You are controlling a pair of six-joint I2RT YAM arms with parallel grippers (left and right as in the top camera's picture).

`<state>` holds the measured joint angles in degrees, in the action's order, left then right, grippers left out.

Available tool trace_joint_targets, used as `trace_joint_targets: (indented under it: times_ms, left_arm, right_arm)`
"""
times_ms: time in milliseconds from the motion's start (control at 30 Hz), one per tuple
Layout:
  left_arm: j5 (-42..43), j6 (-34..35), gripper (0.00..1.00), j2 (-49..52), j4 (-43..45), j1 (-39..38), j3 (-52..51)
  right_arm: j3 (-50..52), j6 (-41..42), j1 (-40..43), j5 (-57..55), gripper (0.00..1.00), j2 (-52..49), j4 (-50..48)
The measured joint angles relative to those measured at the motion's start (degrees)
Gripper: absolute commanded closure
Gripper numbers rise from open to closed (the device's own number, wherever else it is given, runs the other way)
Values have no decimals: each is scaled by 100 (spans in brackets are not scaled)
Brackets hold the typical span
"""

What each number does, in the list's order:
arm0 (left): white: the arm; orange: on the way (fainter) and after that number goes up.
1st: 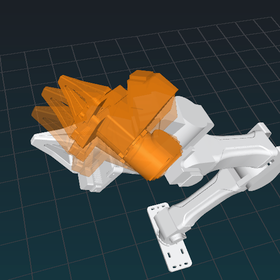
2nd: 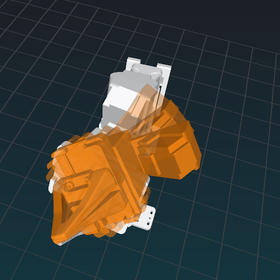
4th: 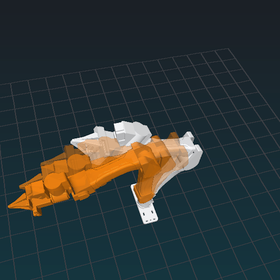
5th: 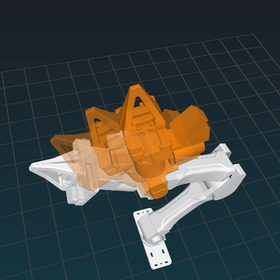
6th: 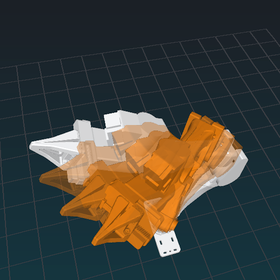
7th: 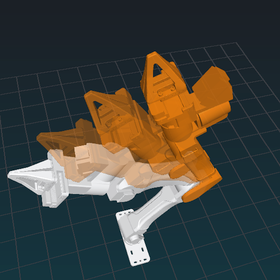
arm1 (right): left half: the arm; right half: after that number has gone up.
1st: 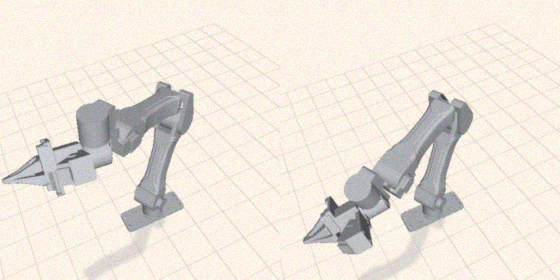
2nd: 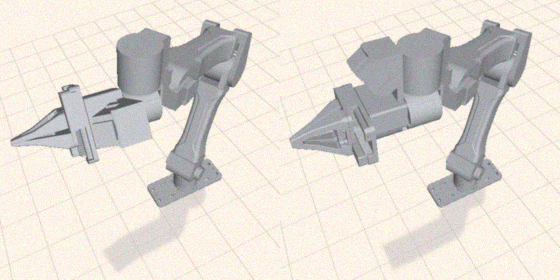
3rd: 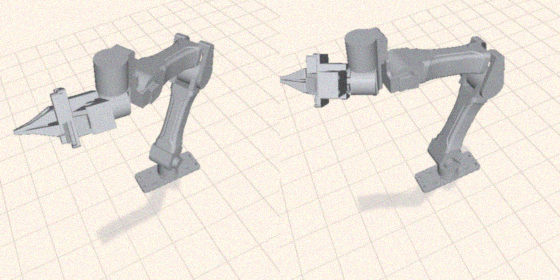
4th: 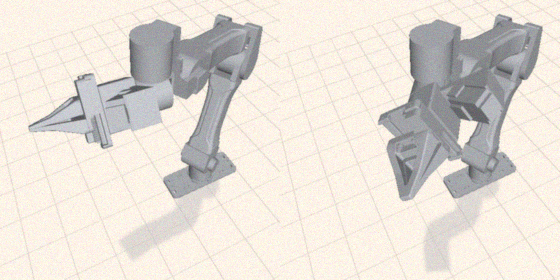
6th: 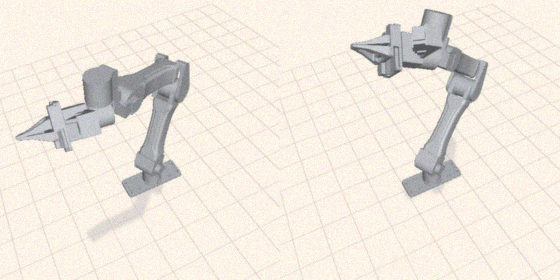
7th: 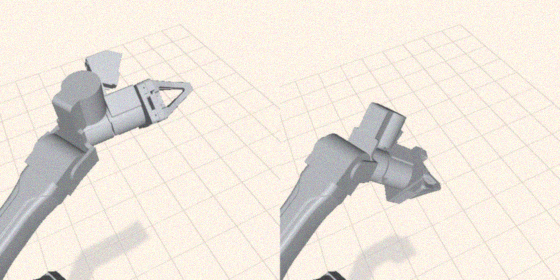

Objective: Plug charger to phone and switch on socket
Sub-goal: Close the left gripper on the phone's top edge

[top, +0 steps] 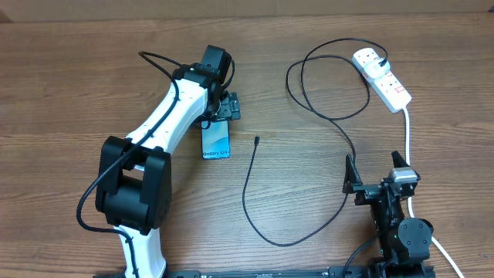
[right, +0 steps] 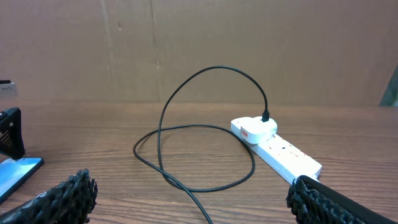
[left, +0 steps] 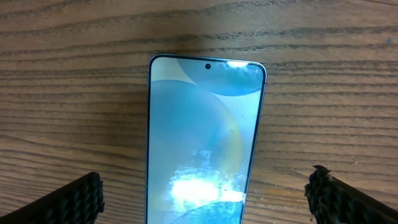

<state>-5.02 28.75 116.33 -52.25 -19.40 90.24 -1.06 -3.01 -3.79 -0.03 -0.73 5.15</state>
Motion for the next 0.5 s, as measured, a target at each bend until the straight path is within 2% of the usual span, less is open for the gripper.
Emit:
trace_joint_targets:
  times_ms: [300, 500]
  left_arm:
    - [-2, 0, 0, 50, 0, 0, 0]
    - [-4, -20, 0, 553, 0, 0, 0]
  right_arm:
    - [0, 0, 0, 2, 0, 0, 0]
    - [0, 0, 0, 0, 0, 0, -2]
